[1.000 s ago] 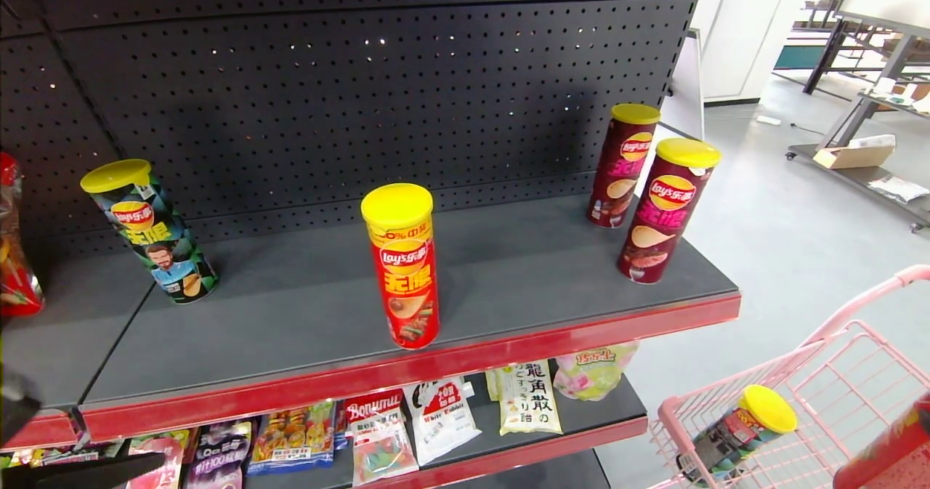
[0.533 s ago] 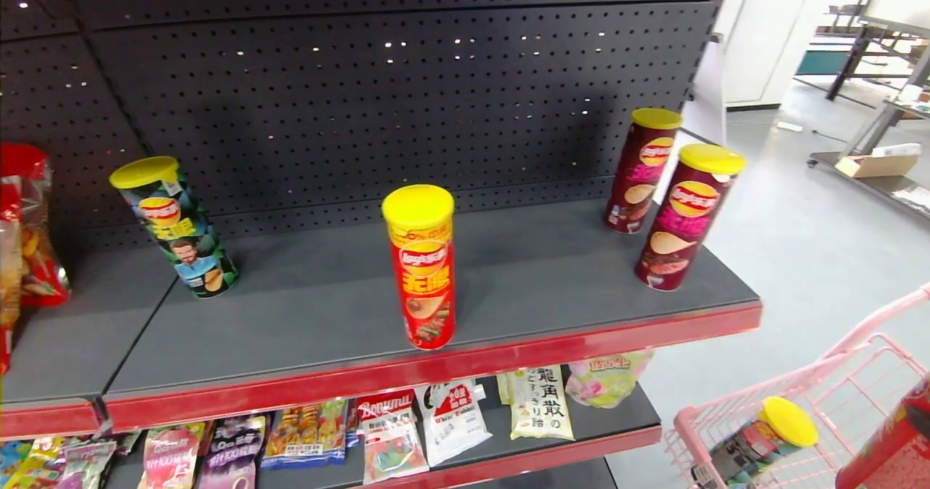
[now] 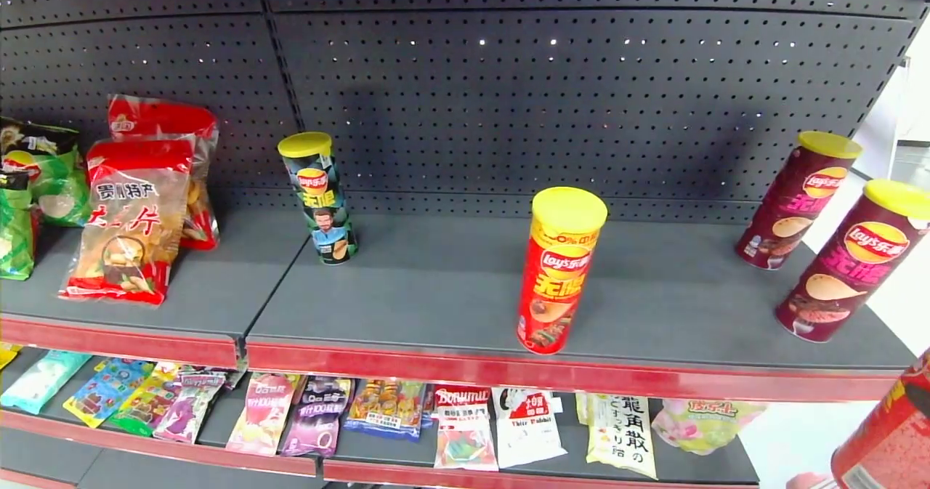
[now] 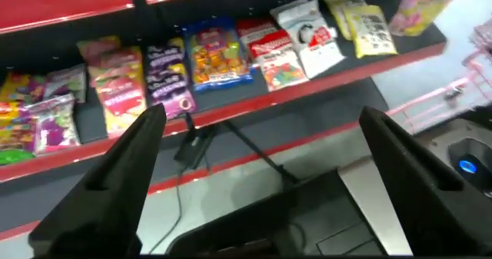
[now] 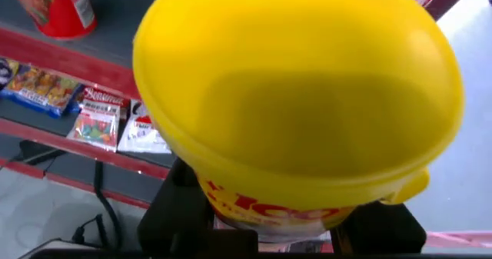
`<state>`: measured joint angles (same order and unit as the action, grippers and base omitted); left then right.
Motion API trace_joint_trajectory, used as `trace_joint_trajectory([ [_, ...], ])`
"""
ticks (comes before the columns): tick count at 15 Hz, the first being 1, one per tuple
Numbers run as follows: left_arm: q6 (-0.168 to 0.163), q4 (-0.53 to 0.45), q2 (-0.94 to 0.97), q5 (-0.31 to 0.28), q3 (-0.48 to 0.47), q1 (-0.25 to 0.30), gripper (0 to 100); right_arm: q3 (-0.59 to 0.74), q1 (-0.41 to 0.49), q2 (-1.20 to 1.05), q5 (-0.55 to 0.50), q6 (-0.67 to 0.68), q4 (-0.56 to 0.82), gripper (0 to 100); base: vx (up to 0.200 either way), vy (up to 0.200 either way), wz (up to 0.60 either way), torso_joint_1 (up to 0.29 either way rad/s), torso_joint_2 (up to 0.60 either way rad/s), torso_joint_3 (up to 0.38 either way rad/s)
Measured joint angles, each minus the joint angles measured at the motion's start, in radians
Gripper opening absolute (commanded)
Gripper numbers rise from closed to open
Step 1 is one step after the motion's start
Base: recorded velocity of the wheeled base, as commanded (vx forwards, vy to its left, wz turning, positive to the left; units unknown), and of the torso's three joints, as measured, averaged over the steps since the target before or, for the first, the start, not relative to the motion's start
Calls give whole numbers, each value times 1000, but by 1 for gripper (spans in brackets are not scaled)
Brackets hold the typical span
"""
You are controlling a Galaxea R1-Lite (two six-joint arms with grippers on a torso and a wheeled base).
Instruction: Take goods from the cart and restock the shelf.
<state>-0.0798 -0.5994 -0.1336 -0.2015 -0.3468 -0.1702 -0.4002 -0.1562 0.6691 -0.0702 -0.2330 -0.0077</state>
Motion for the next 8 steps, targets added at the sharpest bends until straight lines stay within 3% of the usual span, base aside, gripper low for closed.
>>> trace_joint_trajectory([
  [2,25,0,23,65,3,1,100,-55,-15,68,38,1,-7,0,0,0,0,0,0,0],
  [5,78,10,36,66,12,0,100,-137,-43,225,134,31,-96,0,0,0,0,0,0,0],
  [6,82,44,39,59,24,0,100,-161,-48,292,167,36,-157,0,0,0,0,0,0,0],
  [8,80,212,41,54,88,0,100,-201,-54,434,206,38,-277,0,0,0,0,0,0,0],
])
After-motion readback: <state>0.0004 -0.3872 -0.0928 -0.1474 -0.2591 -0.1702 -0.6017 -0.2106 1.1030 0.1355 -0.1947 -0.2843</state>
